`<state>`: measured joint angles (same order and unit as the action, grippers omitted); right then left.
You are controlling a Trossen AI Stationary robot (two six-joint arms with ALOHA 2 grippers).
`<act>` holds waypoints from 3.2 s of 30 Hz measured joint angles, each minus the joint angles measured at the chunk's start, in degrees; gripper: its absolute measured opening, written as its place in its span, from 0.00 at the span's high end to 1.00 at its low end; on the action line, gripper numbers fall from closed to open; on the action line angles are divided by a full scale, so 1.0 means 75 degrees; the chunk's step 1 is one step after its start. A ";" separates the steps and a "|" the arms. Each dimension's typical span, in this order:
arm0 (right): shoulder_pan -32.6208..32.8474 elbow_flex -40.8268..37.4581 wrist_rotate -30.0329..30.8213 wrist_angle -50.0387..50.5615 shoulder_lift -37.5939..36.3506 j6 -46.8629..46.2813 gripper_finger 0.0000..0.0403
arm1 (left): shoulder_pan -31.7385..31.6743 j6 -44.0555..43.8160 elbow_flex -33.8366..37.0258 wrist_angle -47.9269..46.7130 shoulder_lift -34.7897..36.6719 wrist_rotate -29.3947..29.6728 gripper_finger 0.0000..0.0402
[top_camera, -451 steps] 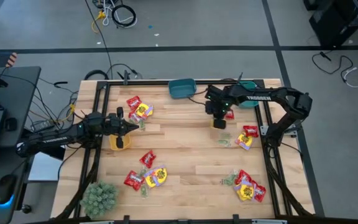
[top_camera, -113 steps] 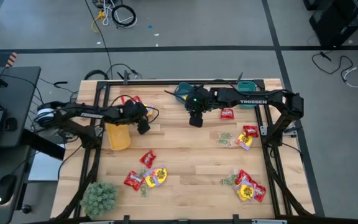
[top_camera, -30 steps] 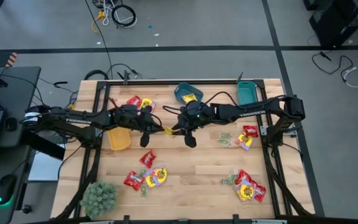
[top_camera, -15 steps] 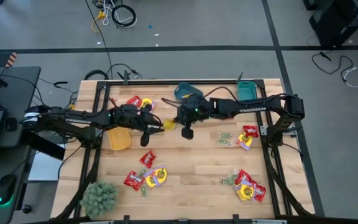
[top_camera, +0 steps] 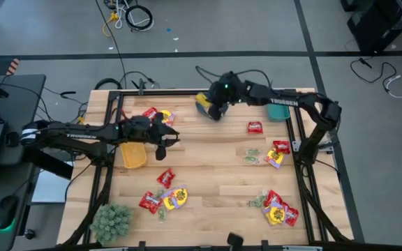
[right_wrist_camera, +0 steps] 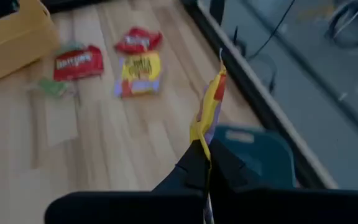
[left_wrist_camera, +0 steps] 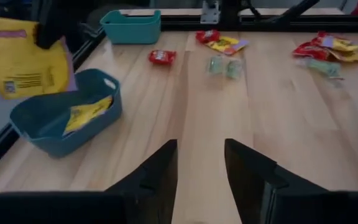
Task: Sort candy
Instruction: Put the yellow candy into the blue bin
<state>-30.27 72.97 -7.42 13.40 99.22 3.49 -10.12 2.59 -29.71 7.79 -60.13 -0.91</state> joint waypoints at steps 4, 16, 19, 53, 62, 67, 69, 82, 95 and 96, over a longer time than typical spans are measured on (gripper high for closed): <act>-0.0532 0.0002 -0.0607 -0.0189 0.0641 -0.0188 1.00 | -0.0482 -0.0004 0.0000 -0.0155 -0.0010 -0.0639 0.73; -0.1183 0.0044 -0.1399 -0.1016 0.1790 -0.0776 1.00 | -0.1767 -0.0112 0.0000 -0.0711 -0.0030 -0.1378 0.99; -0.1197 0.0054 -0.1578 -0.0784 0.1891 -0.0908 1.00 | -0.1872 -0.0204 0.0000 -0.0794 -0.0031 -0.1378 0.98; -0.0114 0.2272 -0.0096 0.2303 0.0955 0.0164 0.44 | -0.1901 -0.0970 0.0000 -0.2061 -0.0342 0.0979 0.54; 0.0187 0.2273 -0.0091 0.2227 0.0855 0.0364 0.44 | -0.1960 -0.1580 -0.0003 -0.1012 -0.1711 0.1439 0.45; 0.0231 0.2273 -0.0067 0.2219 0.0868 0.0413 0.43 | -0.2268 -0.1653 -0.0231 -0.0858 -0.2326 0.2163 0.39; 0.0236 0.2273 -0.0058 0.2219 0.0868 0.0476 0.43 | -0.2432 -0.1670 -0.0364 -0.0829 -0.2629 0.2183 0.37; 0.0317 0.2270 0.0047 0.2265 0.0868 0.0562 0.44 | -0.2991 -0.1488 -0.1169 -0.0772 -0.4584 0.2079 0.39; 0.0691 0.2261 0.0049 0.2711 0.0764 0.0836 0.47 | -0.2619 -0.0743 -0.1149 -0.1208 -0.4198 0.1765 0.89; 0.0741 0.2262 0.0049 0.2740 0.0740 0.0888 0.47 | -0.2577 -0.0736 -0.1147 -0.1239 -0.4137 0.1722 0.93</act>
<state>-24.71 89.94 -7.05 33.95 104.77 10.15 -29.45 -2.93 -38.31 -1.50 -91.16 12.00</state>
